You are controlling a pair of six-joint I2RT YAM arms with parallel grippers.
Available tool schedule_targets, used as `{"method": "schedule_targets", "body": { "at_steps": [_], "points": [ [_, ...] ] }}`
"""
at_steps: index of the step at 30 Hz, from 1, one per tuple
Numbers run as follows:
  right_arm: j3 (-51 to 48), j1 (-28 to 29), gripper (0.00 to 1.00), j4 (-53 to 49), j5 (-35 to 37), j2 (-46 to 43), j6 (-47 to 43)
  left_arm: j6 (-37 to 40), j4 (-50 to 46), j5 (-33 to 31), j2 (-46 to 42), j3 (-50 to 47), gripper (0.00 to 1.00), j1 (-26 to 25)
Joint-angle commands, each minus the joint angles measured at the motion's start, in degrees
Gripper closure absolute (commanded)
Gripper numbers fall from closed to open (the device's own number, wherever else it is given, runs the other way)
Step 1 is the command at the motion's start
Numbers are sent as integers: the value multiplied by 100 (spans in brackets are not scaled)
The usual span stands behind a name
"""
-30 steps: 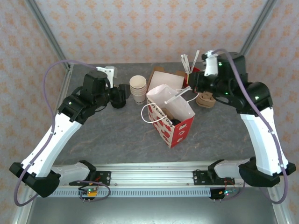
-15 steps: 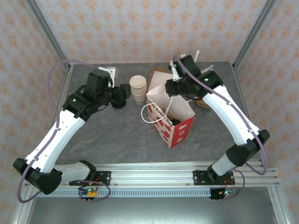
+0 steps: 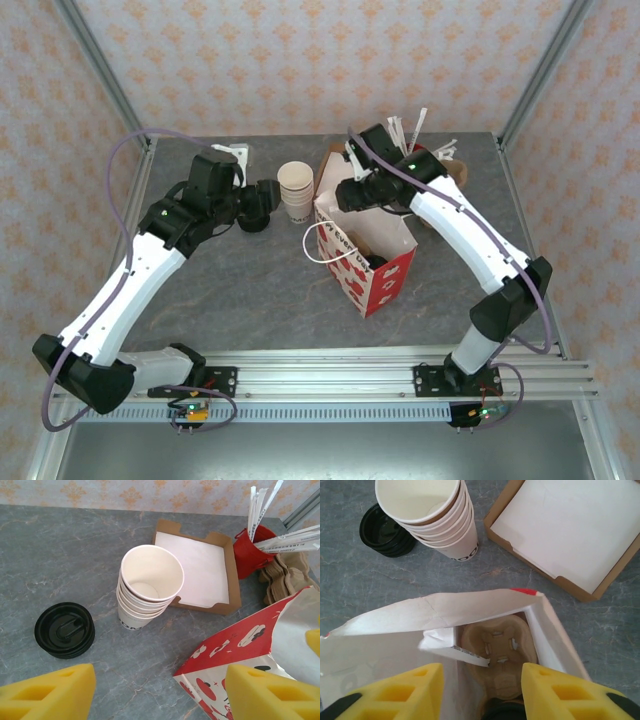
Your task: Pack the takeout coffee
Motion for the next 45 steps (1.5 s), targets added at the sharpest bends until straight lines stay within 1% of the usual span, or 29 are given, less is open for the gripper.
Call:
{"method": "schedule_targets", "body": {
  "at_steps": [1,4,6,8,11,14,16,17,21,24,26,28,31,34,36,41,43,45],
  "points": [
    [443,10,51,-131,277,-382,-144,-48,184,-47,20,-126,30,65],
    [492,17,46,-22,353,-741,-200,-55,197,-140,-6,-272,30,134],
    [294,9,43,267,513,-1127,-211,-136,232,-135,-54,-459,30,266],
    [-105,10,40,729,708,-1587,-177,-247,313,-65,-130,-679,30,408],
    [-1024,9,29,1625,872,-2299,-154,-442,484,89,-289,-1095,30,638],
    [-1473,-43,24,2064,1375,-2526,-218,-647,602,276,-367,-1374,30,808],
    [-1406,-232,23,2036,1560,-2351,-205,-711,611,312,-362,-1399,30,819],
    [-1327,-400,23,2014,1533,-2207,-177,-756,611,328,-358,-1386,30,823],
    [-1056,-1074,23,2101,992,-1630,110,-850,624,401,-321,-1239,30,823],
    [-1049,-1338,23,2287,646,-1393,300,-794,501,434,-82,-944,30,817],
    [-1102,-1444,23,2378,507,-1338,354,-697,379,395,181,-670,30,823],
    [-1141,-1510,23,2402,521,-1313,300,-581,358,349,500,-406,30,823],
    [-1108,-1632,23,2370,546,-1198,239,-475,332,85,1008,65,31,823],
    [-880,-1848,23,2239,245,-863,286,-411,445,20,1421,463,31,831],
    [-592,-1881,23,2076,42,-521,239,-392,441,86,1635,692,32,833],
    [-19,-1881,26,2089,-821,418,113,-466,700,337,1603,523,32,832],
    [321,-1873,28,2027,-1028,866,25,-452,764,314,1457,346,32,831],
    [710,-1841,30,1850,-1079,1348,-110,-428,811,286,1283,171,32,832]
  ]
}}
